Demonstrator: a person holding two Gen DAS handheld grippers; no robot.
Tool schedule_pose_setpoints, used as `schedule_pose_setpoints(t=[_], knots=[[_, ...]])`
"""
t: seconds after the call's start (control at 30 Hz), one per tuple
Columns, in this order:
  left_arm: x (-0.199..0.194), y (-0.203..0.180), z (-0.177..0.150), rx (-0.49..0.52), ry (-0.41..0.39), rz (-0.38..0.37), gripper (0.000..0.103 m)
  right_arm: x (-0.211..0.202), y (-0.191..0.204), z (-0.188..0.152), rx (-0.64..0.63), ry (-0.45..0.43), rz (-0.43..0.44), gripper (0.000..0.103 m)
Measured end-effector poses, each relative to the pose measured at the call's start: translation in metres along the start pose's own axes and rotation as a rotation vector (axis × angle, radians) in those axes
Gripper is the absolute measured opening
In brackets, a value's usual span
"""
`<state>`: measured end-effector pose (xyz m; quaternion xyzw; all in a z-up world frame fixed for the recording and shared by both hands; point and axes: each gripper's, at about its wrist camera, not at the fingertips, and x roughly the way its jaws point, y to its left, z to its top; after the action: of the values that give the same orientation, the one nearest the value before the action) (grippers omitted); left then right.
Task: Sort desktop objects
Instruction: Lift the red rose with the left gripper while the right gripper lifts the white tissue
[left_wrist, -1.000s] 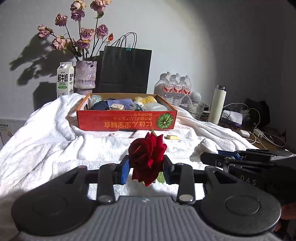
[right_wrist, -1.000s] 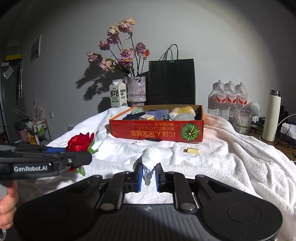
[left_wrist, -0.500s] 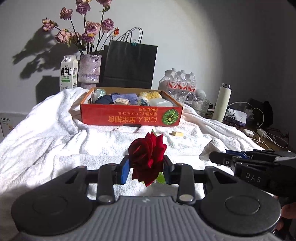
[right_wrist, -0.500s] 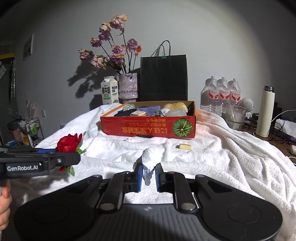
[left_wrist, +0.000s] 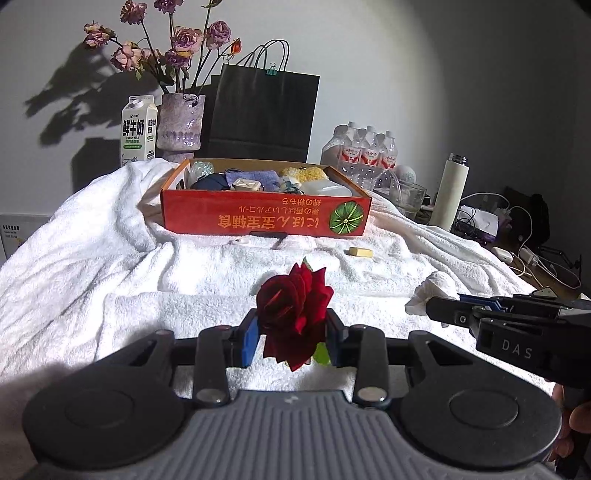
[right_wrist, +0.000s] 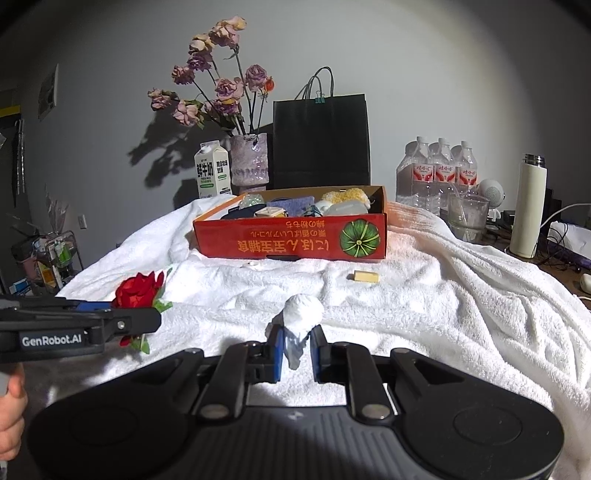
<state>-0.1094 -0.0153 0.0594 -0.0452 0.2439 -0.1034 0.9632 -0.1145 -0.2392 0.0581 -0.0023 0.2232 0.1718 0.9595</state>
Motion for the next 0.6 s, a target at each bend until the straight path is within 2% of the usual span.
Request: schedule_pose_setpoints(t=[0.6], knots=[[0.011, 0.003, -0.005, -0.001, 0.036, 0.017, 0.036, 0.012, -0.007, -0.006, 0.032, 0.026, 0.005, 0.014]])
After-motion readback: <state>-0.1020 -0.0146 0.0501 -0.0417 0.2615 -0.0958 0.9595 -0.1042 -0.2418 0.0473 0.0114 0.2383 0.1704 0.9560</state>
